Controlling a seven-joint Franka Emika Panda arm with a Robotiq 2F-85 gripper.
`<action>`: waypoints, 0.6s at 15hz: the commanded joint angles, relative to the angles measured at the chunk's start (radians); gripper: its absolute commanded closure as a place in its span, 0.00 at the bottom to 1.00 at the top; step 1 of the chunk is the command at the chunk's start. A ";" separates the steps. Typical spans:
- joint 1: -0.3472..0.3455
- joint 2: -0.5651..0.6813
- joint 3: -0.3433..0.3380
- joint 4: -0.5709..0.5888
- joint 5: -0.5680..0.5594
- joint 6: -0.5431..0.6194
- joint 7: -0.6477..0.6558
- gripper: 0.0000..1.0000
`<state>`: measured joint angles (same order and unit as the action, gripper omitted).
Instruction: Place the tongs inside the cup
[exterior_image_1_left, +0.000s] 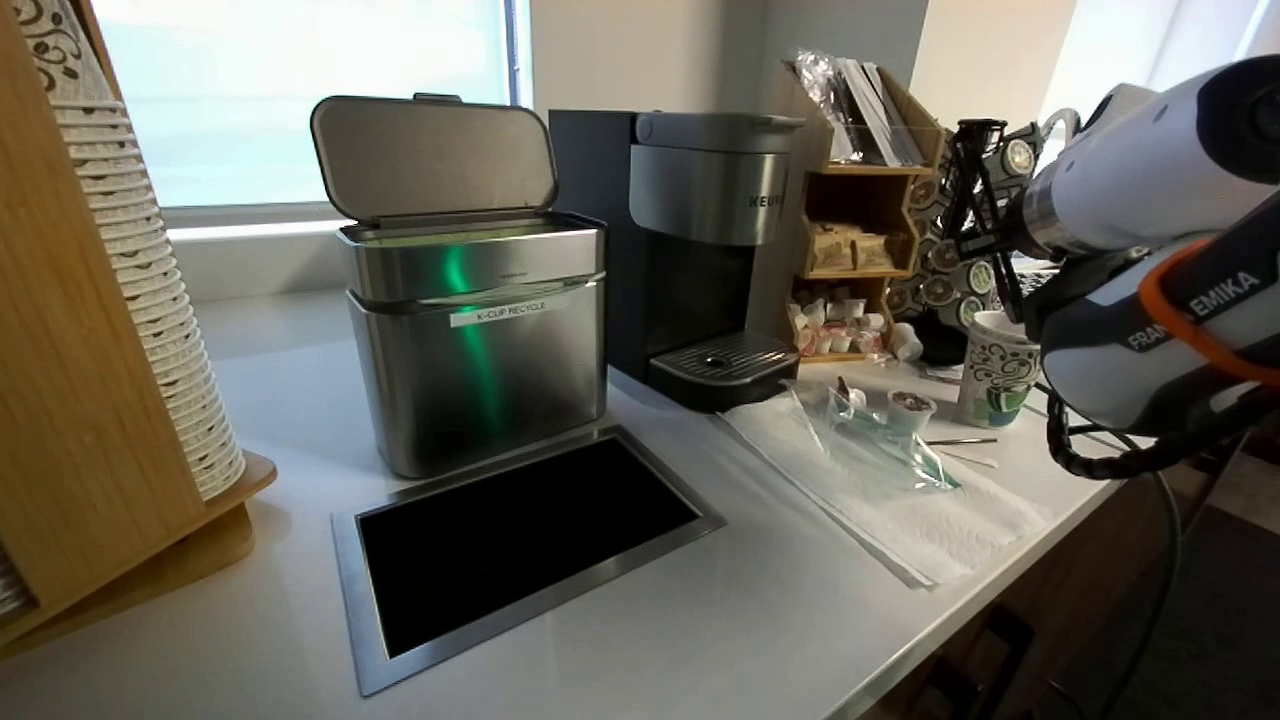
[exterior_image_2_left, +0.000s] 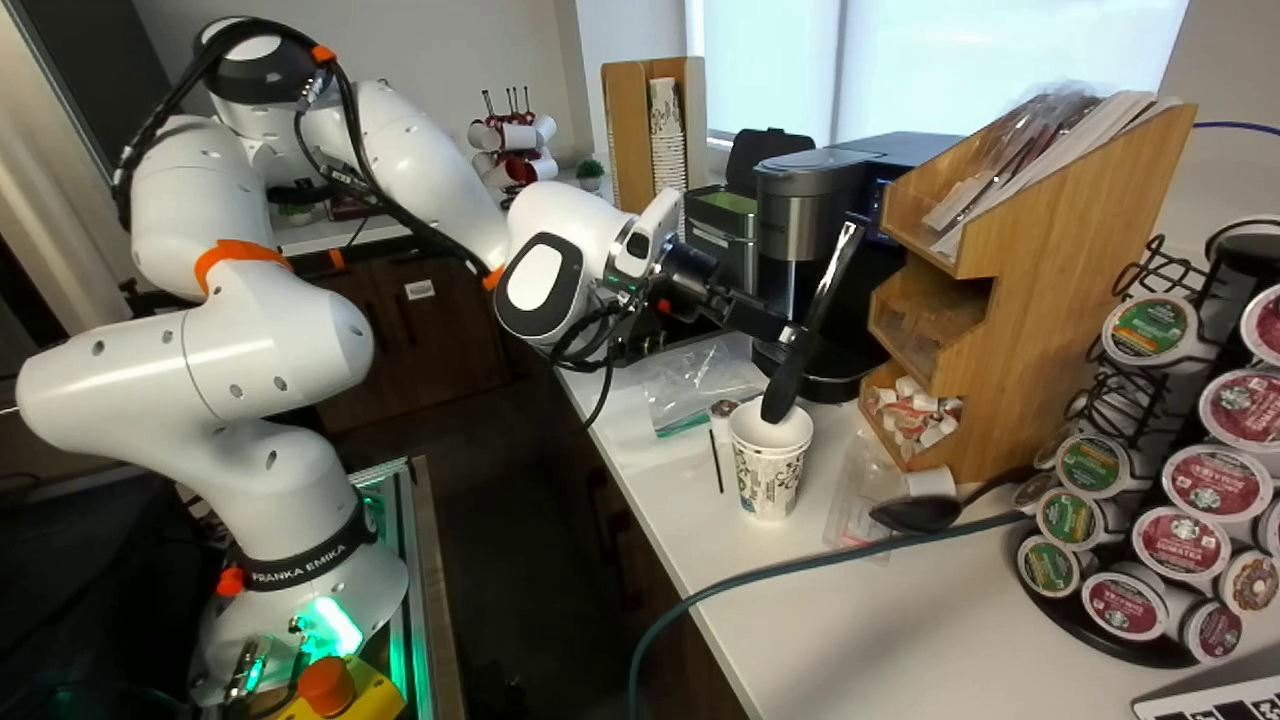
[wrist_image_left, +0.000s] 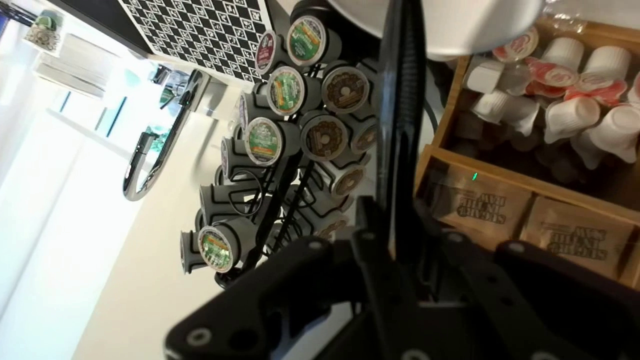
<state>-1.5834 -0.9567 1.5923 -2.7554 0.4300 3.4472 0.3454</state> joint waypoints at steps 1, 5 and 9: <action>-0.029 -0.007 0.095 0.000 0.039 0.031 0.047 0.95; -0.049 0.002 0.152 -0.001 0.044 0.069 0.078 0.95; -0.085 -0.017 0.216 -0.003 0.059 0.122 0.102 0.95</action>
<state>-1.6137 -0.9562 1.7073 -2.7587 0.4310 3.4991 0.4201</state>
